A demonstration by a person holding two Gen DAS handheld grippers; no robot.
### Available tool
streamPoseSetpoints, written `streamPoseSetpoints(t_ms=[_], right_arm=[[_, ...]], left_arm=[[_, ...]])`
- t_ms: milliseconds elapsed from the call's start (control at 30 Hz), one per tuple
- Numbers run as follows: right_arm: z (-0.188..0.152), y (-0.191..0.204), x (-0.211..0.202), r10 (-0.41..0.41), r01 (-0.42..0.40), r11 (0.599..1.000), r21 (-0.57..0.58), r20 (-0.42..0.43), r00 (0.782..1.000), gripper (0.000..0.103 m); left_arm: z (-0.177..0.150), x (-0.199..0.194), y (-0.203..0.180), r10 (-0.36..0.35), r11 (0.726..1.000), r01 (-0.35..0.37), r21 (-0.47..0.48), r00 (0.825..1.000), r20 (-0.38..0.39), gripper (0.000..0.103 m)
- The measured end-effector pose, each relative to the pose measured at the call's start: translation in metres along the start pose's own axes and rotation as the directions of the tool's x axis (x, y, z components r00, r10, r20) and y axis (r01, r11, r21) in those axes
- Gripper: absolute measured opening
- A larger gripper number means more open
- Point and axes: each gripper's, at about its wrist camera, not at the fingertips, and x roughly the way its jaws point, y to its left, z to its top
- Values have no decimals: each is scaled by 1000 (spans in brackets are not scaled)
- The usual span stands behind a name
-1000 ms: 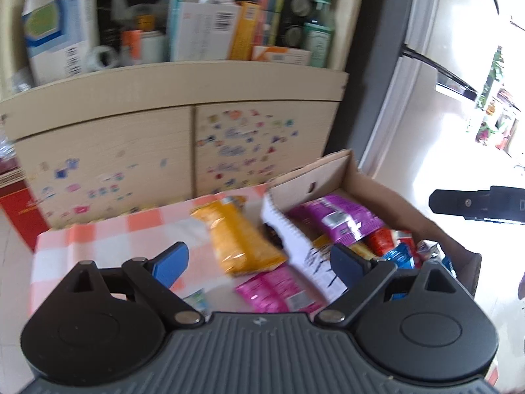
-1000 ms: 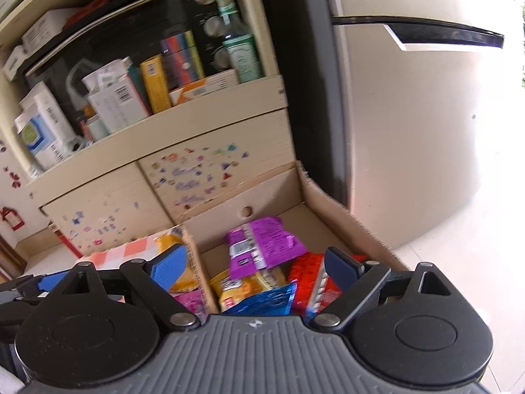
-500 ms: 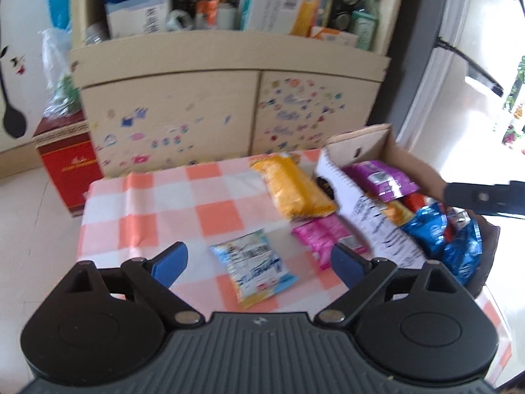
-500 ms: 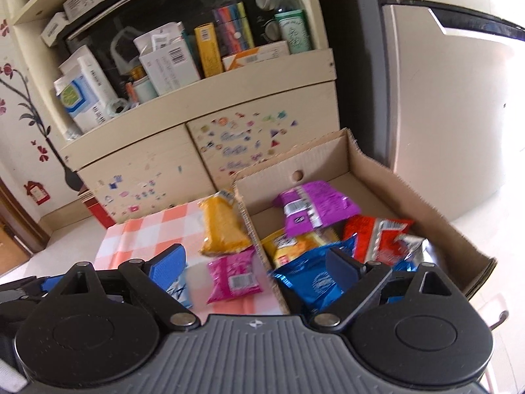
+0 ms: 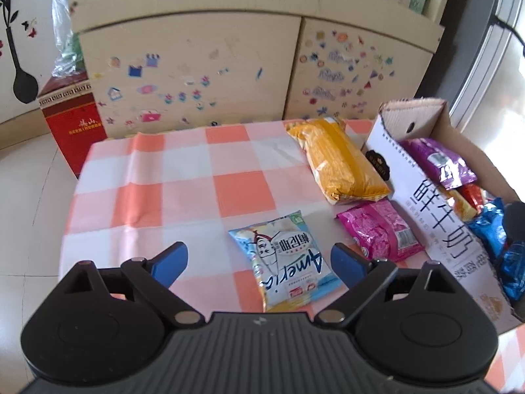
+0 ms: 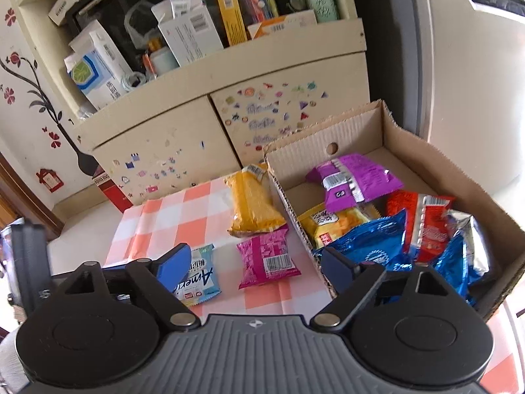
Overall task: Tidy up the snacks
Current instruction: 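Withdraw both tools back over the table toward the remaining packets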
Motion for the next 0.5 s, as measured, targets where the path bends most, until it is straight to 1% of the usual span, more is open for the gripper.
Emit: streamPoseSetpoints(t_ms=[167,400,500], right_arm=[[1,-3,10,20,-19,998,57,-24,1000,86],[2,-2,29,31,-26,996,81,-59,998,80],[3,-1,38,29,-23,997,77,-68,997,79]], left_arm=[[1,23,-5,2,1000,-2,-6,1000,-19,94],[0,46,-4,6,1000,-6,-13,999,-32,94],[-2,48,-1,26,1000,-26,16,999,-18,94]])
